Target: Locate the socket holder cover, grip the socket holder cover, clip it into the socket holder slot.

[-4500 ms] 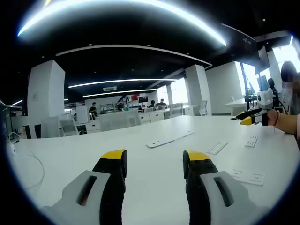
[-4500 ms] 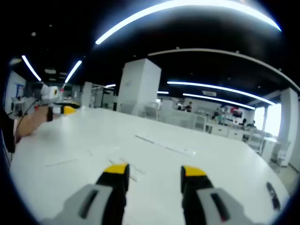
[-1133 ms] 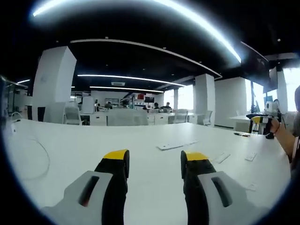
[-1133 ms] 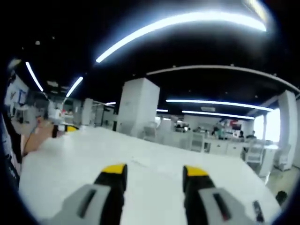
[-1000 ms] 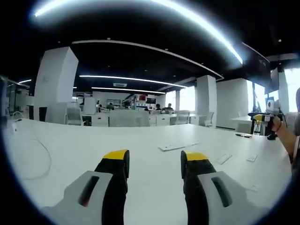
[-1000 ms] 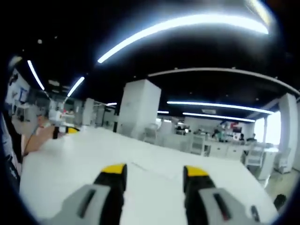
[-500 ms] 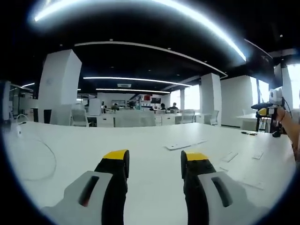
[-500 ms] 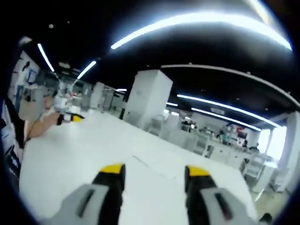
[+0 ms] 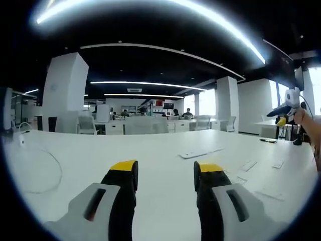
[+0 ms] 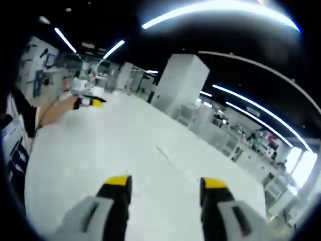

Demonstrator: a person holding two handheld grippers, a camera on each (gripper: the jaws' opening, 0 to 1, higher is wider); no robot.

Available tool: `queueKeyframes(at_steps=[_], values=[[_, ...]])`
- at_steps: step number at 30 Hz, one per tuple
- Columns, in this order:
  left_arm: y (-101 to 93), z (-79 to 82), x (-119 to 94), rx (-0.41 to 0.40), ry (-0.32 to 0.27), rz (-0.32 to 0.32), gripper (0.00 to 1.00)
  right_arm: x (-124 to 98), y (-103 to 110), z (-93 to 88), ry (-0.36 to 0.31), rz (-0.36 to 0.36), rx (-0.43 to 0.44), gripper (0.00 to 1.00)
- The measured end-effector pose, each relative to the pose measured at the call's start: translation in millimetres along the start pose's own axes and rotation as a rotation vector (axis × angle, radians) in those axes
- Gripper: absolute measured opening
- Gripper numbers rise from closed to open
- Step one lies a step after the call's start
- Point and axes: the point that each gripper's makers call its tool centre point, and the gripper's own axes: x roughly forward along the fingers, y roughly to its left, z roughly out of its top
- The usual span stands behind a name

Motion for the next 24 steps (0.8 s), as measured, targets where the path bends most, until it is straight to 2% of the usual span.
queueKeyframes(at_steps=[5,9,12,16,18,21,24], values=[[1.7,-2.4,1,0.004,0.009,0.006,0.45,5,5,-2.9,0.083,0.051,-0.051,0.57],[2.0,-3.2,1,0.003,0.010,0.008,0.45,12,18,-9.6,0.167,0.138,-0.104,0.58],[1.6,-4.1,1,0.004,0.013,0.007,0.45,16,29,-18.4,0.256,0.209,-0.164,0.58],[3.2,-5.7,2,0.004,0.018,0.007,0.45,21,41,-25.3,0.332,0.287,-0.212,0.58],[3.3,-6.9,2,0.004,0.022,0.009,0.45,22,45,-29.7,0.366,0.308,-0.226,0.59],[2.9,-7.4,2,0.004,0.023,0.008,0.45,24,46,-31.3,0.377,0.313,-0.232,0.59],[3.8,-8.4,3,0.004,0.028,0.008,0.45,28,53,-40.5,0.428,0.364,-0.249,0.59]])
